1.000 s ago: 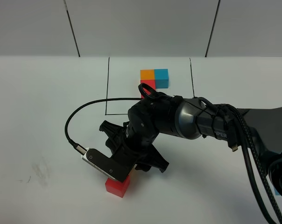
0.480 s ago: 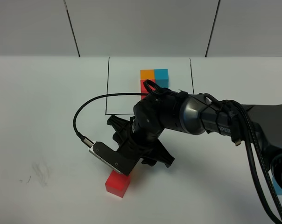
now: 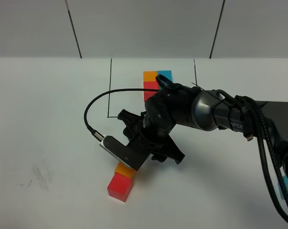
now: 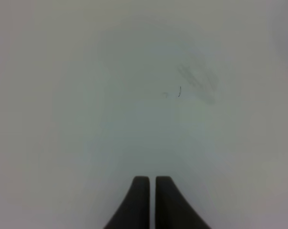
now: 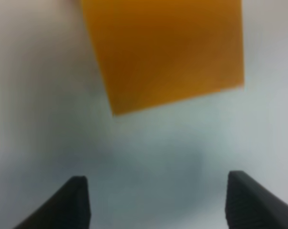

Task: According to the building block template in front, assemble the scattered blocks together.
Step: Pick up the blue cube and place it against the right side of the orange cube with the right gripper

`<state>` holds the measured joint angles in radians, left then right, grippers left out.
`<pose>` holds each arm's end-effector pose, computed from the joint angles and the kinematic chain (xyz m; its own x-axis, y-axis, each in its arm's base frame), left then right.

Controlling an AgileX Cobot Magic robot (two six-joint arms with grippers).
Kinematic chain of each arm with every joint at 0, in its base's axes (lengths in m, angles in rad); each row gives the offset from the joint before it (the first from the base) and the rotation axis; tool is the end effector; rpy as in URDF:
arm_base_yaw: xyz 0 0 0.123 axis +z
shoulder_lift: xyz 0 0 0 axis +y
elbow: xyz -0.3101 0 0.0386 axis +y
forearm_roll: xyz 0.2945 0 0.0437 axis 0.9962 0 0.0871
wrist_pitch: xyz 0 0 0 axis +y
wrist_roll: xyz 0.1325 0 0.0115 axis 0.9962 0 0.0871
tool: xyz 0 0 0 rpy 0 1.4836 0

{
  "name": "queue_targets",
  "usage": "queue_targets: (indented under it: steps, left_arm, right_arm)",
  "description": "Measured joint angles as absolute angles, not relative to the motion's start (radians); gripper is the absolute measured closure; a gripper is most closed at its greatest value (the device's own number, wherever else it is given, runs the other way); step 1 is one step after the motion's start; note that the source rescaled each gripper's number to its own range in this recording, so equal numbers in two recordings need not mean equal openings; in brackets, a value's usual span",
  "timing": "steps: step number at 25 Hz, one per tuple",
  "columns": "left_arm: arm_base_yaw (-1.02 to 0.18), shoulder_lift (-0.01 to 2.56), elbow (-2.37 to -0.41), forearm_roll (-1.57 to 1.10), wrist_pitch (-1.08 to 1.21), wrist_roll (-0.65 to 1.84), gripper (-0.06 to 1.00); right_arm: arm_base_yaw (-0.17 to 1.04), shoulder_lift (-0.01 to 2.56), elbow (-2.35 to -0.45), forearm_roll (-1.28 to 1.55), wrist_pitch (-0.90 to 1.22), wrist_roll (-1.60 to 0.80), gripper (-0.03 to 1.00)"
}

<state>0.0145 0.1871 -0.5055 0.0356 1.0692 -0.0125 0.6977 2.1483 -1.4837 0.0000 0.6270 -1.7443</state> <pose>0.0731 0.0052 0.2704 -0.6159 -0.0043 -0.7878 -0.0362 0.9991 0.0229 0.3893 0.3264 0.0903 0.7563 -0.6513 0.0619 -0.5938 -0.7231 -0.3529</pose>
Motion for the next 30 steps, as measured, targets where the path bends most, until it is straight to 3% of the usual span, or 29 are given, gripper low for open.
queue_targets:
  steps: [8, 12, 19, 30]
  left_arm:
    - [0.014, 0.187, -0.505, 0.036, 1.069, -0.012, 0.94]
    - [0.014, 0.187, -0.505, 0.037, 1.069, -0.012, 0.94]
    - [0.014, 0.187, -0.505, 0.037, 1.069, -0.012, 0.94]
    - [0.014, 0.187, -0.505, 0.037, 1.069, -0.012, 0.94]
  right_arm:
    - [0.657, 2.079, -1.482, -0.059, 0.611, -1.635, 0.28]
    - [0.644, 2.054, -1.482, -0.090, 0.581, -1.452, 0.28]
    - [0.629, 2.051, -1.482, -0.111, 0.558, -0.864, 0.28]
    - [0.589, 2.051, -1.486, -0.166, 0.601, 0.305, 0.28]
